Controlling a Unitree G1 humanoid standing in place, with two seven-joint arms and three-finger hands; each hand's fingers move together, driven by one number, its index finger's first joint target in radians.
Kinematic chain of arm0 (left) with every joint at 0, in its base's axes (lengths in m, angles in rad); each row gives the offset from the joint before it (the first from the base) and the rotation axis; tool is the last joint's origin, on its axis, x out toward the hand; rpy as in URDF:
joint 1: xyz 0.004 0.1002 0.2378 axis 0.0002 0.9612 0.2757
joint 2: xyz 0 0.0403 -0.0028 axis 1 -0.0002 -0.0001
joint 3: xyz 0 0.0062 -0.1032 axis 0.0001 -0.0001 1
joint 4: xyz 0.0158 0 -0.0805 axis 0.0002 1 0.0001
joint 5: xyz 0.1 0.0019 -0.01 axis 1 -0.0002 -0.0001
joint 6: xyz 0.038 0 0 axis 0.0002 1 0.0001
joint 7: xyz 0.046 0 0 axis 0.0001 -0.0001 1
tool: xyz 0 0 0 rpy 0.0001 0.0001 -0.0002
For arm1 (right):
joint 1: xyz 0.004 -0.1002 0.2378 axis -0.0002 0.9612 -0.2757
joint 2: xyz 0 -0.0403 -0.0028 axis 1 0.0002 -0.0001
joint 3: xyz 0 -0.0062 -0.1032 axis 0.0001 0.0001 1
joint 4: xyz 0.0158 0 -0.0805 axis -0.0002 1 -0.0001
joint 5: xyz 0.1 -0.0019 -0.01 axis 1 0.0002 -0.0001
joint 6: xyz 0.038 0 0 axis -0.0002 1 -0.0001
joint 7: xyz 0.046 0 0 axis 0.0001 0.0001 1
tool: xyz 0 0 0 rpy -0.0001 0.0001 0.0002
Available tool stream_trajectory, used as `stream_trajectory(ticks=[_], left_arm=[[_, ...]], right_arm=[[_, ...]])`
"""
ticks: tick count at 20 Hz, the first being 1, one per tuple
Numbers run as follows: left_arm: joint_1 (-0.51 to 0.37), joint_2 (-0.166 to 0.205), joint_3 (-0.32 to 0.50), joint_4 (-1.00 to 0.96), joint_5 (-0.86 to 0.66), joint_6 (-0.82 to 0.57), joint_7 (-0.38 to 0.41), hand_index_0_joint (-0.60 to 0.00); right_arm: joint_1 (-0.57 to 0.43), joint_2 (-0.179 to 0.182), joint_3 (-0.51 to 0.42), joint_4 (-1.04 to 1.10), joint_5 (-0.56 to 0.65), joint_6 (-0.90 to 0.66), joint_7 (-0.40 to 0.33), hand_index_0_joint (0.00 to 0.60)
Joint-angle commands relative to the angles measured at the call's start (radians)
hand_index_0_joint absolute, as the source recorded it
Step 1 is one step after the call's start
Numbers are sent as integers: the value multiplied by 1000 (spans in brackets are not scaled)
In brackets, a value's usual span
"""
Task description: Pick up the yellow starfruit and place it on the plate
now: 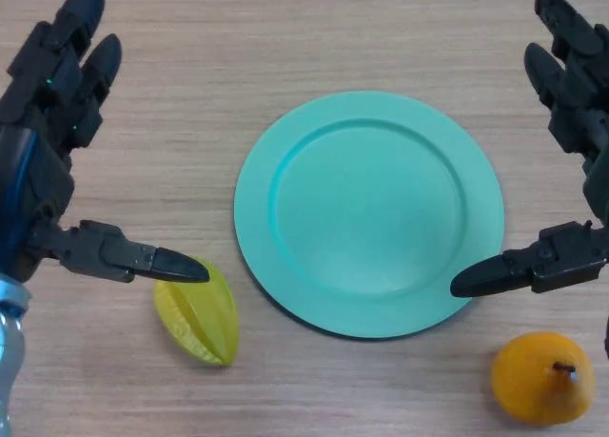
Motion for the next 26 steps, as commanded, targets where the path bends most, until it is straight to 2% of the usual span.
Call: stream_trajectory(ticks=[1,6,8,12,14,15,16,17,20,23,26], left_arm=[[-22,36,69,-57,3,-136,-12,0],[-8,36,71,-59,11,-128,-24,0],[22,29,85,-87,-2,-116,-60,0],[115,10,130,-120,88,-118,-169,0],[172,-18,152,-114,126,-133,-225,0],[216,-63,146,-86,180,-204,-179,0],[231,-79,138,-71,205,-246,-155,0],[275,-100,109,-16,261,-338,-93,0],[311,-112,92,65,292,-416,-10,0],[303,-114,43,188,359,-485,116,0],[269,-102,2,287,416,-503,193,0]], right_arm=[[-35,-12,-17,-61,-14,-121,-15,0],[-58,-11,-10,-44,-17,-104,-9,0],[-53,-9,-4,-31,-26,-129,-12,0],[-64,-6,1,-20,-11,-111,-14,0],[-61,-1,11,-11,-3,-116,-11,0],[-62,1,17,0,-4,-130,-9,0],[-65,4,16,5,-2,-135,-12,0],[-70,7,28,21,-6,-143,-19,0],[-76,15,45,35,-5,-142,-21,0],[-85,25,59,32,5,-132,-30,0],[-84,28,66,30,-1,-139,-37,0]])
